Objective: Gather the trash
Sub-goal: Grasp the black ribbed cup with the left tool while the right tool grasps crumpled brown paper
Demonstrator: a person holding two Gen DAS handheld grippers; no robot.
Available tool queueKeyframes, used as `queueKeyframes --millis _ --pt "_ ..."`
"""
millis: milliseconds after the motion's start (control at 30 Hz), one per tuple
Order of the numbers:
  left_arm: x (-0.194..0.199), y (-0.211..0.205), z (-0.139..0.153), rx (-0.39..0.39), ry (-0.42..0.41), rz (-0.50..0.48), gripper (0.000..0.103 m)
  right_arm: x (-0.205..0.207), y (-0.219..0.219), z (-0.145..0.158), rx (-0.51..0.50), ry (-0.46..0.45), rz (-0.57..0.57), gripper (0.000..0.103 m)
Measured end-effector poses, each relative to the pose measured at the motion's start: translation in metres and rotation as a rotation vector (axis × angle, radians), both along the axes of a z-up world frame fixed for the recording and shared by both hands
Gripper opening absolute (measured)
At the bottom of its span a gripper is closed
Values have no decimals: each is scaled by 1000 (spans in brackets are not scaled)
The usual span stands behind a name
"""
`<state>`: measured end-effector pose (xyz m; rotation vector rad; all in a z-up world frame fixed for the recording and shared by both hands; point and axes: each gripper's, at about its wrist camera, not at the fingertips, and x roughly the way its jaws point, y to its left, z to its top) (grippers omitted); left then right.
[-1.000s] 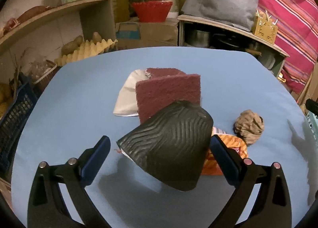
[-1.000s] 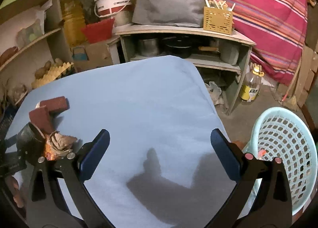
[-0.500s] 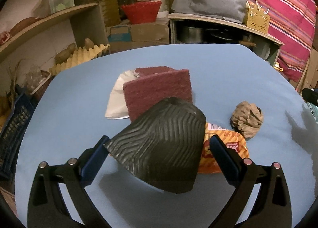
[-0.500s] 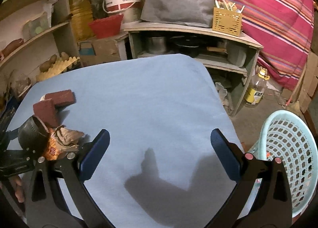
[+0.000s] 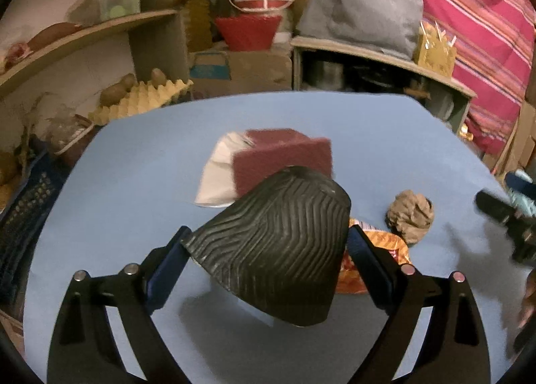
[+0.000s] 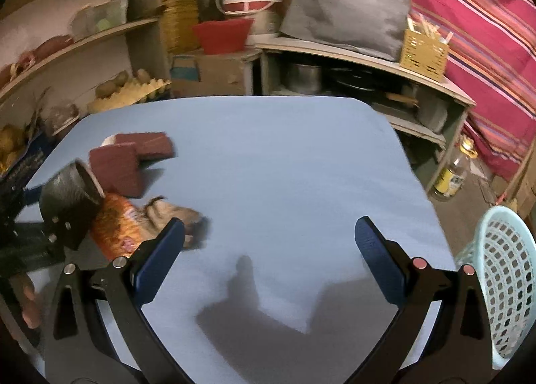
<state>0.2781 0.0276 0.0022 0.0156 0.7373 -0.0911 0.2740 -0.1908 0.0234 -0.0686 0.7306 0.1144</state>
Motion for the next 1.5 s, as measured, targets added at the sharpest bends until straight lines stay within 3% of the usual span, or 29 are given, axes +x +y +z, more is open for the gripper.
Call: queueKeyframes --millis 567,633,700,967,1200,1500 --pt "-18 91 7 -28 -16 175 91 18 77 -27 -60 34 26 98" --pt "-21 96 9 -31 -22 182 91 19 80 -29 -61 43 29 94" --pt "-22 99 10 -37 -25 188 91 20 80 -30 -58 54 38 81" --pt "-22 96 10 -33 -20 186 91 23 74 -35 13 110 89 48" --pt "-19 89 13 -42 -23 182 91 19 62 -24 57 88 97 46" --pt "-17 60 20 -37 -33 144 91 13 12 -6 82 52 27 46"
